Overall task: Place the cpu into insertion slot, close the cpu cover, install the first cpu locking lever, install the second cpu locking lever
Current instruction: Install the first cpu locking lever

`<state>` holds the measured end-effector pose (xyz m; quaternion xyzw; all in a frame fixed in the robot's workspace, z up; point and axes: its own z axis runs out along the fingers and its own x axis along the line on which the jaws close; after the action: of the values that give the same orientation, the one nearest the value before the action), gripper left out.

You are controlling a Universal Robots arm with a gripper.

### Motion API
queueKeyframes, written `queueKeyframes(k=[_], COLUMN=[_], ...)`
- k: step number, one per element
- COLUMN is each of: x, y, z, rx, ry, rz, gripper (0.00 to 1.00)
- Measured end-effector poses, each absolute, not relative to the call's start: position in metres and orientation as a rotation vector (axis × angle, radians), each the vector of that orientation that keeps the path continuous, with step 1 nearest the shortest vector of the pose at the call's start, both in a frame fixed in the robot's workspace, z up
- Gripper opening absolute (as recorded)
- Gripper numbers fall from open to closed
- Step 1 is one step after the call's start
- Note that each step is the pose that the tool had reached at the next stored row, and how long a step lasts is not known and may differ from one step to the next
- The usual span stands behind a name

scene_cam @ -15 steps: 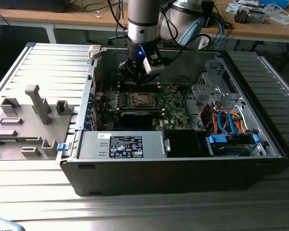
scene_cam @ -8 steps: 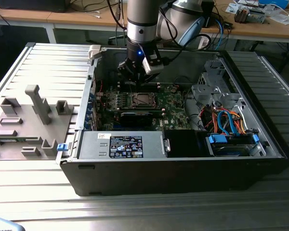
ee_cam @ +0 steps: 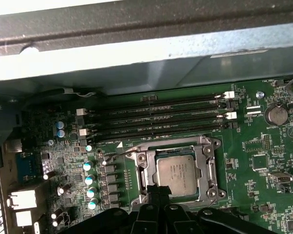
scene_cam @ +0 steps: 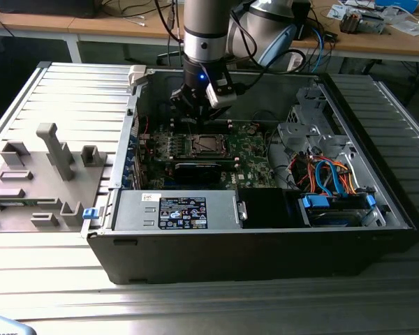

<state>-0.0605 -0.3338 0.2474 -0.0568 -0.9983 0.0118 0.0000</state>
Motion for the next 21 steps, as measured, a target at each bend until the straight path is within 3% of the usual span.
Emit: queueKeyframes(k=[21], x=[-0.073], y=[-0.329], z=[0.256], rx=[-0.179], ry=[-3.139], rz=[0.032], gripper=[0.11])
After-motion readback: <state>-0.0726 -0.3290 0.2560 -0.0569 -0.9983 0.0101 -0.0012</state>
